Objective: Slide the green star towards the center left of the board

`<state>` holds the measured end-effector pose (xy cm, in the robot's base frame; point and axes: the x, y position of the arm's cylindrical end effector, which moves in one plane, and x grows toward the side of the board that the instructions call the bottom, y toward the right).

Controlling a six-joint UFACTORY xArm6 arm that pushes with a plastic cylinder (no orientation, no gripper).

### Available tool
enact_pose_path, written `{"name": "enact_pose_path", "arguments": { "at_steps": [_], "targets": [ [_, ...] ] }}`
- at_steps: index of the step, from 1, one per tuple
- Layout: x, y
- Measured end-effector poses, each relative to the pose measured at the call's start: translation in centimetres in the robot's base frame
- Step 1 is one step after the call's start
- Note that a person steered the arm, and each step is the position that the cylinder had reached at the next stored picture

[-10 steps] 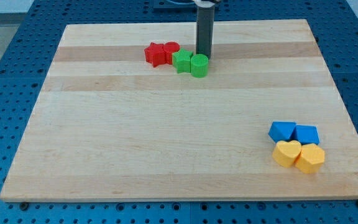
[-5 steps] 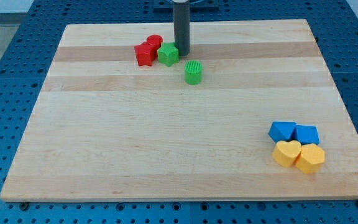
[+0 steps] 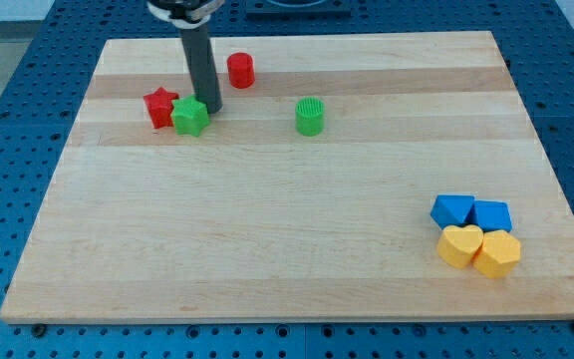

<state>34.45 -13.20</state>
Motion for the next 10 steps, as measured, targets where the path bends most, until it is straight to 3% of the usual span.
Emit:
{"name": "enact_pose_path", "arguments": {
  "at_steps": [3,5,7,10],
  "targets": [
    [2.4,-4.0],
    [2.5,-3.6],
    [5.4,-2.8],
    [6.2,-7.6]
  ]
}}
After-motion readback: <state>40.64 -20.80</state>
